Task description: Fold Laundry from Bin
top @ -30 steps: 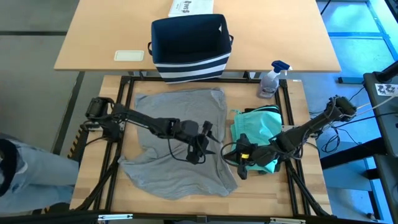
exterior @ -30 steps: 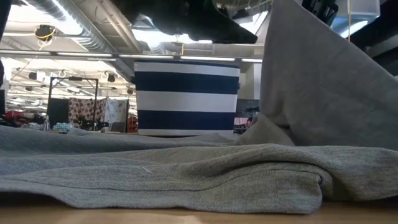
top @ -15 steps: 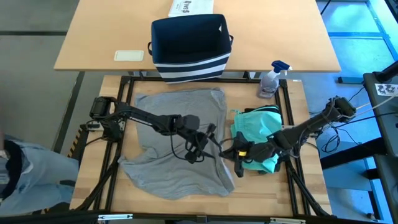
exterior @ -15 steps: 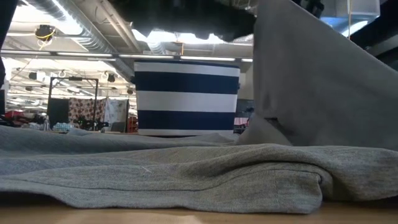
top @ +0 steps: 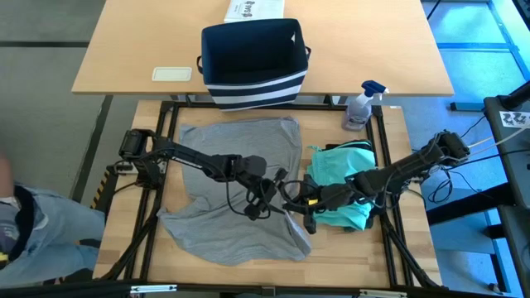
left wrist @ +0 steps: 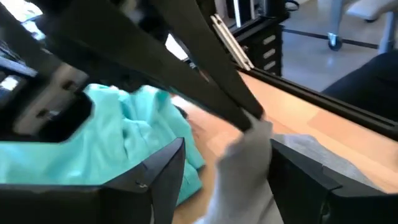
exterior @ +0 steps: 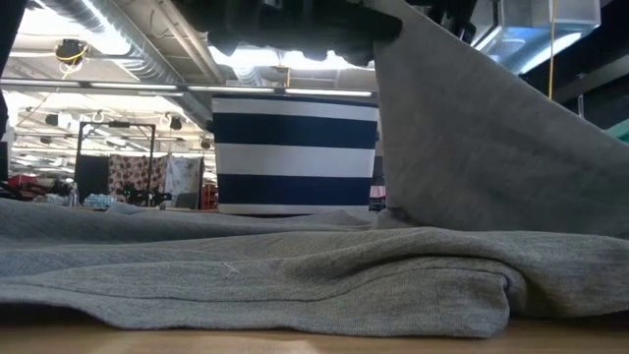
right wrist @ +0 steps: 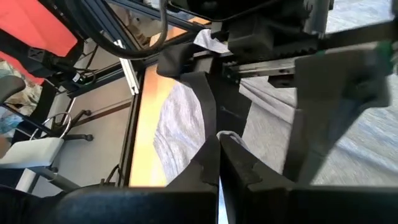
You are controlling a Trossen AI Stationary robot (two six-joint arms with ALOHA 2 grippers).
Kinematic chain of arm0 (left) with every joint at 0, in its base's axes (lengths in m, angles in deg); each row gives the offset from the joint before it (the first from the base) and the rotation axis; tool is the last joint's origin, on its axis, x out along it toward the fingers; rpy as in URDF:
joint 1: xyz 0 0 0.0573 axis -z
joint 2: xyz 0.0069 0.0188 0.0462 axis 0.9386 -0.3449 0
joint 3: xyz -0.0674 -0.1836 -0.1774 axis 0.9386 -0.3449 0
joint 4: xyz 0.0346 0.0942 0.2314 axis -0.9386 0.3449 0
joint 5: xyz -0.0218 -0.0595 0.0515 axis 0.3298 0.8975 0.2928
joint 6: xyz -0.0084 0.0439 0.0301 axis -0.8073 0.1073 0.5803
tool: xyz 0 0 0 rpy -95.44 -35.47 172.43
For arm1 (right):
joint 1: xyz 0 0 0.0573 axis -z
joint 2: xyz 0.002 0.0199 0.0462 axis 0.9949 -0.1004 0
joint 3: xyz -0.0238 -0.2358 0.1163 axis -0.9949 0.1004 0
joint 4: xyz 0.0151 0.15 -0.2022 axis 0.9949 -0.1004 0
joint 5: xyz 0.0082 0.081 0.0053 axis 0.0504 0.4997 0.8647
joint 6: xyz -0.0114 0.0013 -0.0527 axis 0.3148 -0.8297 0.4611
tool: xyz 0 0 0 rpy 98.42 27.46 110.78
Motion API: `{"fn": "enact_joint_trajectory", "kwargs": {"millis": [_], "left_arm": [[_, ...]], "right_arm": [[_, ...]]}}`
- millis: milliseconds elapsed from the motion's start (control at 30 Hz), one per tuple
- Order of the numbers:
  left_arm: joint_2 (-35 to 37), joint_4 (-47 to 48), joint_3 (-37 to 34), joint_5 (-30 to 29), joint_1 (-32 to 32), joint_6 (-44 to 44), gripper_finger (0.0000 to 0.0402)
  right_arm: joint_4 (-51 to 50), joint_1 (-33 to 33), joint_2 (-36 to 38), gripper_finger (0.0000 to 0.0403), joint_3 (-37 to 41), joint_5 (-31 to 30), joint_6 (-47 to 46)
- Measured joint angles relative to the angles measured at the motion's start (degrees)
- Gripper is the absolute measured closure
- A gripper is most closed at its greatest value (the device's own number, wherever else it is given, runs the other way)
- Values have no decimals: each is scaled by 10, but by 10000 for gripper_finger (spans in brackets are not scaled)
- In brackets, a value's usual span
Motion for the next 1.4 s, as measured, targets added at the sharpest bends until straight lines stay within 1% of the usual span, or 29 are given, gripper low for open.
{"fn": "enact_joint_trajectory", "kwargs": {"millis": [133,233,367,500,633,667,767,833,1067,1233,1300,1400], "left_arm": [[0,21,0,26,1,-1,217],[0,38,0,28,1,-1,239],[0,35,0,30,2,4,273],[0,35,0,31,3,19,320],[0,34,0,29,9,53,387],[0,34,0,30,12,57,393],[0,34,0,28,20,61,397],[2,41,0,23,25,62,398],[24,90,1,-14,50,62,399],[51,171,0,-67,85,61,400],[61,191,0,-87,103,56,401],[69,221,0,-115,128,37,401]], "right_arm": [[9,-1,0,403,0,1,10],[12,-1,0,403,0,10,11],[12,-1,0,403,0,9,15],[12,-1,0,403,0,9,23],[12,-1,0,403,0,5,39],[14,-1,0,402,0,4,47],[25,-1,0,393,0,2,81],[25,-1,0,380,0,-6,99],[17,-1,9,304,0,-28,164],[-41,-1,20,259,0,-56,208],[-71,-1,20,250,0,-56,225],[-110,3,7,247,0,-56,228]]}}
